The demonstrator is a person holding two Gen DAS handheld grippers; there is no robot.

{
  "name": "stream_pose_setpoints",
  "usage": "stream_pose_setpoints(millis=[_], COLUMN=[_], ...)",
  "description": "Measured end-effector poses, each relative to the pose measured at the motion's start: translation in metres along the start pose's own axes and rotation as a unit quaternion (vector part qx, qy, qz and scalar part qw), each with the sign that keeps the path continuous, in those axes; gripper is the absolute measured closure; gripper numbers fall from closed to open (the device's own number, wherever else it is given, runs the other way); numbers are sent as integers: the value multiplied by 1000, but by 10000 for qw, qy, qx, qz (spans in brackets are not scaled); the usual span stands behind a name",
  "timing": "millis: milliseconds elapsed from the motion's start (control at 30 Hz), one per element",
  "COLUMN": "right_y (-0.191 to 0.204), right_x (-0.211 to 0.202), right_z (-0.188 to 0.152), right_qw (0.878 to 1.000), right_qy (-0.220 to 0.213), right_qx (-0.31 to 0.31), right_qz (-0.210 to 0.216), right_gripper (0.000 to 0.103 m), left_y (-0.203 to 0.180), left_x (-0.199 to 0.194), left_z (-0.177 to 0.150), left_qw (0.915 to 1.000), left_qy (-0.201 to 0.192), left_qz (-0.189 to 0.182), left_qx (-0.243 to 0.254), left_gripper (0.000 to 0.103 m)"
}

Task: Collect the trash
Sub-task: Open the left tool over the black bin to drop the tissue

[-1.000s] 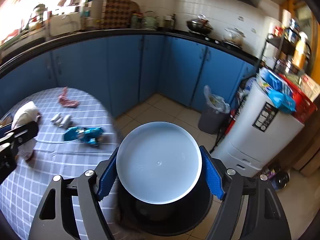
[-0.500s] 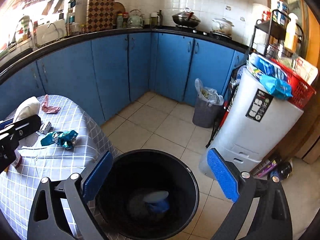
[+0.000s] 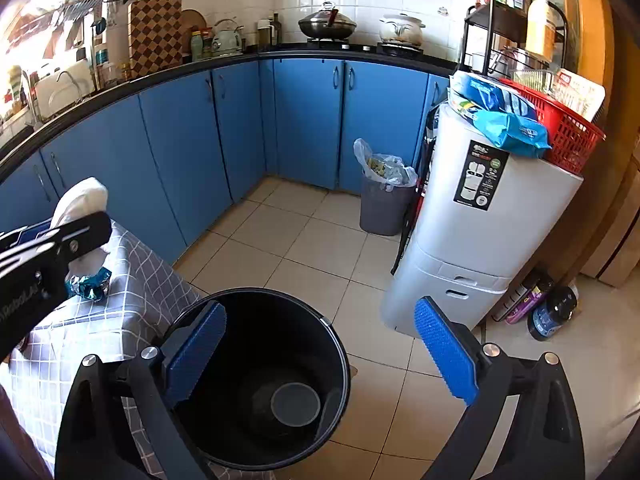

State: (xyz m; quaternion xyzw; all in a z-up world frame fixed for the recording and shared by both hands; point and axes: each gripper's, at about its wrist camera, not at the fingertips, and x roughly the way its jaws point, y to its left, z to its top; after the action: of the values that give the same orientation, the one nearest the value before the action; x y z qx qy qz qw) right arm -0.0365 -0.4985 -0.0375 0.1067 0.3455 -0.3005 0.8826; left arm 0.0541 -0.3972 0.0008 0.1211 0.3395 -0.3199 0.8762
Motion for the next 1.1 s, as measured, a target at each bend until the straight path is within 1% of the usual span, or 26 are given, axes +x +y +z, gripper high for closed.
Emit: stream_pose_setpoints(millis=[67,100,133,200,233,267,467,567,633,667,700,800,833,933,1033,1100], right_y=[-3,-4,-4,-3,-3,-2,5,13,20,24,29,53,60,97,134,169], right_x=[-1,0,0,-1,-1,-1,-4,-6,-9,-11,-13,-20,-22,-30,-37,-44], right_z=[-1,-2,-2,-3,-3,-4,-4,-4,-4,-4,-5,-5,-5,-9,-17,-26], right_qw=[10000,10000,10000,10000,10000,10000,10000,10000,9999,9998,9997,9990,9987,9956,9910,9849], right_qy=[-2,1,8,9,5,7,14,-6,-48,-63,-89,-171,-195,-247,-269,-283], right_qx=[24,26,17,-5,-11,-16,-39,-95,-81,-73,-79,-230,-276,-503,-782,-1043], right_qz=[-14,-12,-13,-29,-29,-22,46,18,98,146,219,341,391,749,1052,1350], right_gripper=[10,10,10,10,10,10,10,10,10,10,10,10,10,10,10,10], left_y=[-5,-7,-8,-8,-9,-10,-3,9,20,29,37,71,84,125,175,200], left_x=[1,2,2,-5,-10,-12,-15,-15,-17,-20,-23,-36,-41,-53,-69,-80], left_z=[2,3,4,4,4,4,5,5,3,1,-1,-12,-17,-31,-55,-68], left_qw=[10000,10000,10000,9994,9987,9986,9991,9996,9991,9989,9989,9965,9953,9917,9830,9785], left_qy=[-10,2,-16,-300,-446,-471,-397,-231,-173,-182,-184,-261,-264,-227,-160,-138], left_qz=[-11,-19,-10,178,245,197,94,-160,-315,-288,-168,480,597,733,1180,1395], left_qx=[64,84,79,27,62,101,88,-95,-240,-337,-403,-626,-713,-1031,-1395,-1512], left_gripper=[69,51,9,4,4,4,4,4,4,4,4,4,4,4,4,4])
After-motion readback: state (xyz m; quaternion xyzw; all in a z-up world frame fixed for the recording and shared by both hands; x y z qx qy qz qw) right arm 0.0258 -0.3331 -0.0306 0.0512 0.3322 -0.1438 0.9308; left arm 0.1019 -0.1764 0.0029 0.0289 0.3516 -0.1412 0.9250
